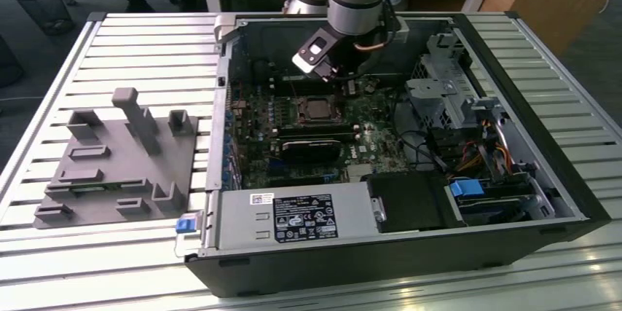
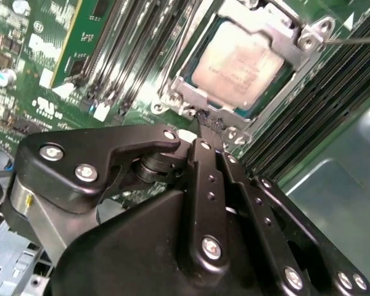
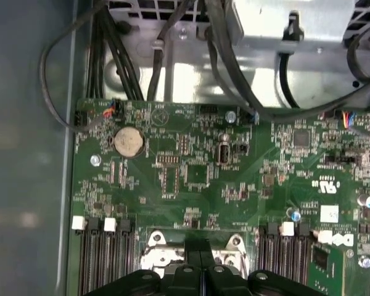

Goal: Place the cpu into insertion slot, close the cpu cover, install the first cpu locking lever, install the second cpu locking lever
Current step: 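Close the cpu cover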

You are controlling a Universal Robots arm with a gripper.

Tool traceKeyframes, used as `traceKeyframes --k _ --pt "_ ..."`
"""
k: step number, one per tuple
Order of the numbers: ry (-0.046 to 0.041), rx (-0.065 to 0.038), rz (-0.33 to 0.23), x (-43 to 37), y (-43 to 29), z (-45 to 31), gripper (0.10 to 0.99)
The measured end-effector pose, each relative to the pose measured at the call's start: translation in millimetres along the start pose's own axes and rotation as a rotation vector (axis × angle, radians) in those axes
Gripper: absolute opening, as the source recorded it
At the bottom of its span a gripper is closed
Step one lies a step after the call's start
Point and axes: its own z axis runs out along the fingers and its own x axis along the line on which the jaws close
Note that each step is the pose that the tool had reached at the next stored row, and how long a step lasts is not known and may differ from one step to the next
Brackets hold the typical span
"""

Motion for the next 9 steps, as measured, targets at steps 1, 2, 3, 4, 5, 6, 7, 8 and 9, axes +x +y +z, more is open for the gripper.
traceKeyframes --k 1,2,3,4,5,6,7,8,9 --pt "-0.0001 0.000 0.000 0.0 -1.5 0.0 0.106" --pt "-0.0002 0.000 0.000 0.0 -2.4 0.0 0.106" --pt "-0.0001 0.000 0.000 0.1 -2.7 0.0 0.106" --pt "0.0000 0.000 0.000 0.1 -2.9 0.0 0.106" --pt "0.0001 0.000 0.000 0.1 -3.3 0.1 0.106" --pt "0.0001 0.000 0.000 0.1 -3.8 0.1 0.106" --pt "0.0001 0.000 0.000 0.1 -4.2 0.0 0.106" --pt "0.0002 0.000 0.000 0.2 -4.6 0.0 0.106" --pt "0.0003 0.000 0.000 0.2 -5.0 0.0 0.106"
